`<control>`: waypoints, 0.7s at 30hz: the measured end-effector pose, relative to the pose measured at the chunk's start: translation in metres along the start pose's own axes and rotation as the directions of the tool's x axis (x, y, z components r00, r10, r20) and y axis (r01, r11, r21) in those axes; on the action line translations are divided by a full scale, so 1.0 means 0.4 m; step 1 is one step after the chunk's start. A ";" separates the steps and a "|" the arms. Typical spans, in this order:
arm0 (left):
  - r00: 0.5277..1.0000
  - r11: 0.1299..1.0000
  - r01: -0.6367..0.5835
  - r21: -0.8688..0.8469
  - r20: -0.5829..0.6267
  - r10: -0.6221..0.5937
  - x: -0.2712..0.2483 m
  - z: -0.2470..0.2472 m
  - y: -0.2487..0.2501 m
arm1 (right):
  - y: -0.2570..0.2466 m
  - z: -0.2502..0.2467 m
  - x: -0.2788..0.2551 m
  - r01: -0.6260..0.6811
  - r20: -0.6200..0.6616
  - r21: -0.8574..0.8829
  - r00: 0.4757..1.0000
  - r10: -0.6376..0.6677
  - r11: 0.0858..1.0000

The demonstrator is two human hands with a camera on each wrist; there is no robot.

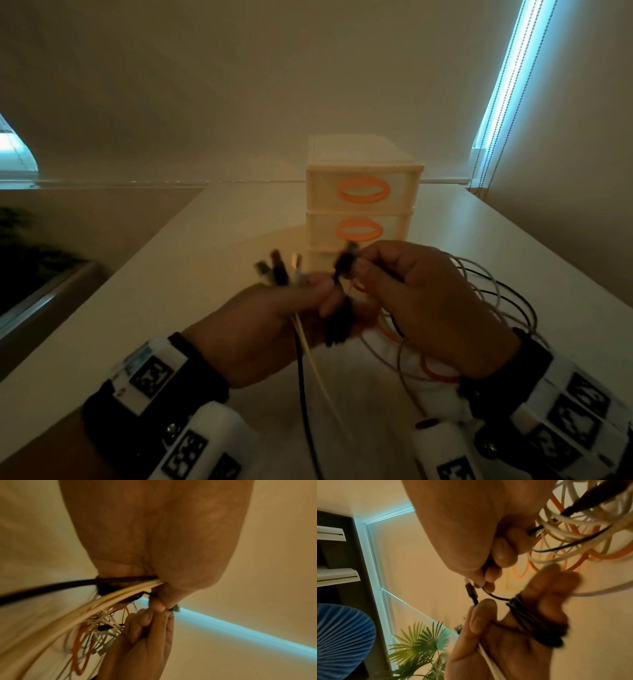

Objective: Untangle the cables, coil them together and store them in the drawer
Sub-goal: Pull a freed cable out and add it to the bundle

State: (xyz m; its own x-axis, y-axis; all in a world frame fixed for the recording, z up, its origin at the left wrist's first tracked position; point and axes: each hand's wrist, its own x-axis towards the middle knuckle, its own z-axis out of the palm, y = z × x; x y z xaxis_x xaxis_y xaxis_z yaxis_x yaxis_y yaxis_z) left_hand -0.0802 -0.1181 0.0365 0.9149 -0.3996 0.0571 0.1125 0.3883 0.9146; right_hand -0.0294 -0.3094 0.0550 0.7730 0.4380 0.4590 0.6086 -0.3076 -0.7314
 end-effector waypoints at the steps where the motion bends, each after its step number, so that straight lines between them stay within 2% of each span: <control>1: 0.997 0.993 -0.070 -0.092 -0.031 0.068 0.004 -0.005 0.007 | -0.008 0.002 -0.008 0.040 0.046 0.005 0.998 -0.040 0.999; 3: 0.985 0.962 -0.161 -0.220 -0.101 0.142 0.007 -0.010 0.025 | -0.014 0.008 -0.020 0.129 0.182 -0.063 0.977 -0.115 0.990; 6: 0.963 0.933 -0.199 -0.298 -0.238 0.129 0.005 -0.003 0.028 | -0.010 0.010 -0.022 0.118 0.357 -0.098 0.931 -0.076 0.988; 8: 0.946 0.921 -0.222 -0.319 -0.299 0.124 0.005 0.000 0.024 | -0.010 0.014 -0.021 0.102 0.370 -0.108 0.927 -0.055 0.989; 12: 0.934 0.894 -0.248 -0.373 -0.339 0.118 0.004 -0.004 0.036 | -0.001 0.025 -0.022 0.181 0.345 -0.253 0.935 -0.086 0.950; 16: 0.919 0.868 -0.295 -0.399 -0.366 0.144 -0.003 -0.021 0.053 | 0.028 -0.008 -0.011 0.091 0.373 -0.461 0.923 0.099 0.883; 19: 0.903 0.874 -0.322 -0.363 -0.395 0.168 -0.006 -0.032 0.065 | 0.040 -0.037 -0.009 -0.014 0.375 -0.477 0.901 0.217 0.879; 21: 0.892 0.886 -0.333 -0.323 -0.413 0.184 -0.007 -0.036 0.066 | 0.040 -0.041 -0.013 -0.018 0.407 -0.480 0.881 0.241 0.877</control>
State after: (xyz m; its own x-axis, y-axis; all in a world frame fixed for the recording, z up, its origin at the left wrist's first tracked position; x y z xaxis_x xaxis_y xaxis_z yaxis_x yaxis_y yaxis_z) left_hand -0.0740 -0.0948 0.0547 0.9968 0.0585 0.0540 -0.0796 0.7452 0.6620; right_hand -0.0208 -0.3303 0.0493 0.7547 0.6557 0.0225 0.6057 -0.6831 -0.4081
